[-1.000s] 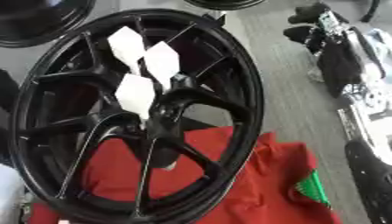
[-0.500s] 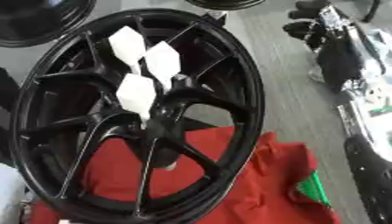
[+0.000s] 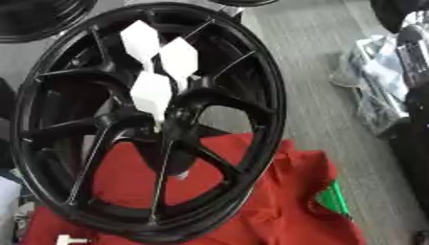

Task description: Pull the pin out of the wheel hub.

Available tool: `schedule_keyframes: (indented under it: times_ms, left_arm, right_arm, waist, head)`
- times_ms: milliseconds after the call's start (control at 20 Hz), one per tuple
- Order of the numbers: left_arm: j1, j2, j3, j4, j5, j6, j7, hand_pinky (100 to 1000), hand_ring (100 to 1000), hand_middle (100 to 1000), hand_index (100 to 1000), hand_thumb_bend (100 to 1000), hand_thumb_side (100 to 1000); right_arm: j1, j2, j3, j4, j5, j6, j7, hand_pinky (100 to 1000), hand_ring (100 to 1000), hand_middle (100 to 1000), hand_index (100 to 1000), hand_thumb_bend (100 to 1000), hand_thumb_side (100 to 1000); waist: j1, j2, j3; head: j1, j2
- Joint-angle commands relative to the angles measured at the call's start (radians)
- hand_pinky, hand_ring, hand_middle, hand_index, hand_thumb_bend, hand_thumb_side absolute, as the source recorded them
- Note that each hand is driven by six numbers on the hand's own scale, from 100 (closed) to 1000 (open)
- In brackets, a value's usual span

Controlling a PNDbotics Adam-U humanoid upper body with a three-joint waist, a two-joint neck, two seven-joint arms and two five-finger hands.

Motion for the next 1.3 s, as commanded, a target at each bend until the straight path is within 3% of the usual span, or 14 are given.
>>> schedule_keyframes:
  times_ms: [50, 350, 700, 1000, 1100, 1300]
  left_arm:
    - [-0.002, 0.045, 0.009, -0.020, -0.002, -0.005, 0.003, 805, 774, 720, 819, 122, 782]
    - [0.022, 0.096, 0.027, -0.020, 0.010, -0.015, 0.021, 806, 776, 722, 819, 111, 776]
    - [0.071, 0.167, 0.053, -0.008, 0.049, -0.027, 0.052, 807, 776, 722, 819, 100, 779]
    - [0.090, 0.214, 0.053, 0.012, 0.059, -0.033, 0.052, 807, 776, 722, 819, 100, 784]
    - [0.094, 0.223, 0.052, 0.019, 0.060, -0.034, 0.051, 807, 776, 722, 819, 100, 786]
    - [0.099, 0.237, 0.048, 0.027, 0.059, -0.036, 0.046, 807, 776, 722, 819, 100, 788]
  right_arm:
    - [-0.068, -0.078, 0.046, 0.004, -0.008, 0.001, 0.047, 853, 757, 745, 798, 100, 626]
    - [-0.200, -0.127, 0.159, 0.022, 0.048, -0.016, 0.141, 853, 768, 754, 808, 100, 534]
    - [-0.355, -0.164, 0.311, -0.033, 0.152, -0.070, 0.272, 850, 780, 758, 824, 100, 441]
    - [-0.496, -0.178, 0.463, -0.065, 0.235, -0.111, 0.415, 850, 790, 760, 832, 100, 493]
    - [-0.533, -0.175, 0.508, -0.040, 0.254, -0.115, 0.464, 850, 790, 761, 831, 100, 551]
    - [-0.570, -0.167, 0.555, -0.012, 0.279, -0.132, 0.536, 853, 795, 766, 833, 100, 605]
  waist:
    - [-0.006, -0.034, -0.003]
    - [-0.012, -0.052, -0.014]
    - [-0.008, -0.059, -0.021]
    - [-0.014, -0.065, -0.026]
    - [-0.017, -0.066, -0.029]
    - [-0.022, -0.066, -0.035]
  head:
    - [0.001, 0.012]
    - [-0.002, 0.024]
    - [-0.004, 0.024]
    - [-0.004, 0.024]
    - [-0.003, 0.024]
    - [0.001, 0.024]
